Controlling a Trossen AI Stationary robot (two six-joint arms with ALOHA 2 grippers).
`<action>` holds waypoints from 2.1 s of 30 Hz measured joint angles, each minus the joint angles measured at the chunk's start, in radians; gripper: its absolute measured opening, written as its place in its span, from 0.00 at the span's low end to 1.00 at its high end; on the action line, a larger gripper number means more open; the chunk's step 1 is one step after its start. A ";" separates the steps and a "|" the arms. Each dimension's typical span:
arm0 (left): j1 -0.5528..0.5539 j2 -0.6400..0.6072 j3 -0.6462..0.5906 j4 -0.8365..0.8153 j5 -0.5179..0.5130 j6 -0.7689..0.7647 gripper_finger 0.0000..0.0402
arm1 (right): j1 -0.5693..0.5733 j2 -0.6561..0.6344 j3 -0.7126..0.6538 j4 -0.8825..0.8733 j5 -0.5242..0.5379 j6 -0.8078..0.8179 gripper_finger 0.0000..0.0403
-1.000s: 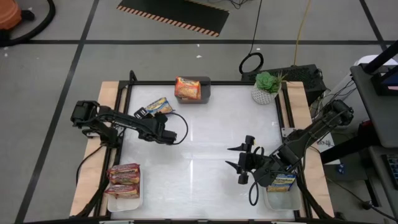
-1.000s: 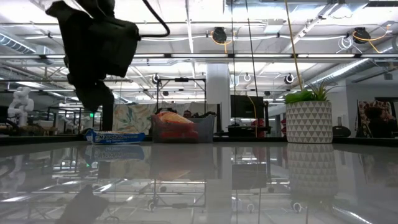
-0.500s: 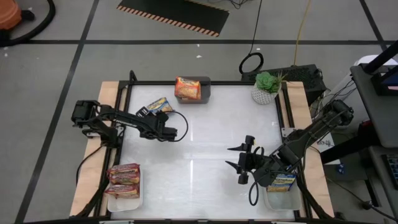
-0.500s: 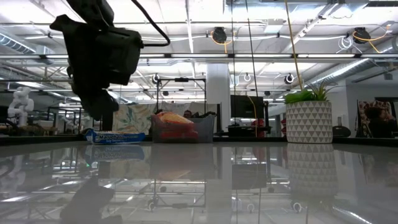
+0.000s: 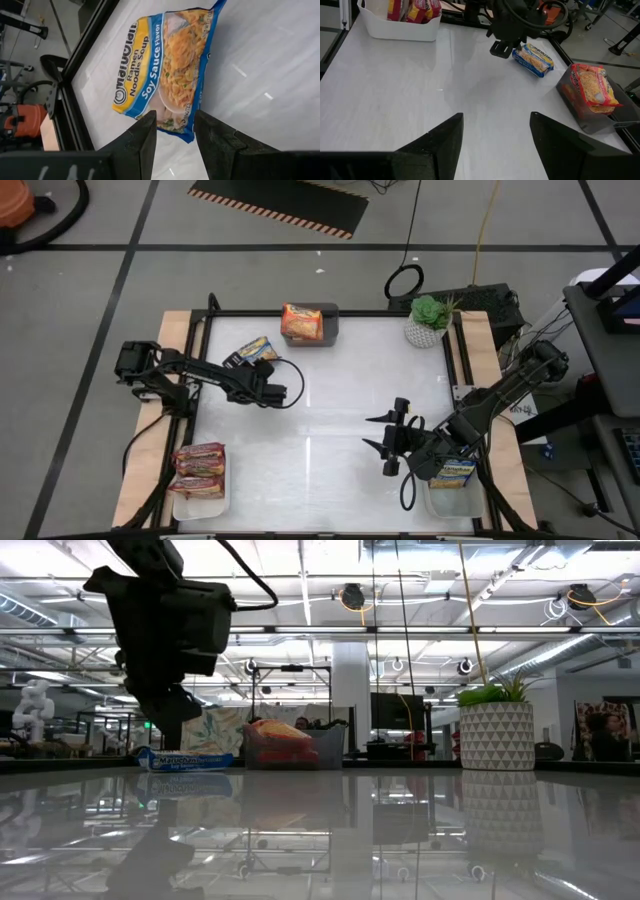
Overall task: Sort Maruchan noodles
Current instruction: Put the blue noodle pack into the gray bin
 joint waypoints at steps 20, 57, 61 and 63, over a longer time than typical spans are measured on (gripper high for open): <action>0.009 0.000 0.000 0.025 -0.007 0.012 0.34 | 0.000 0.000 0.000 0.000 0.000 0.000 0.56; 0.017 0.154 -0.005 0.044 0.201 0.133 0.34 | 0.000 0.000 0.000 -0.001 -0.001 0.000 0.56; 0.003 0.153 0.007 0.026 0.230 0.146 0.34 | 0.000 0.000 0.000 -0.001 -0.001 0.000 0.56; -0.007 0.153 0.015 0.020 0.248 0.159 0.34 | 0.000 0.000 0.000 -0.001 0.000 0.000 0.56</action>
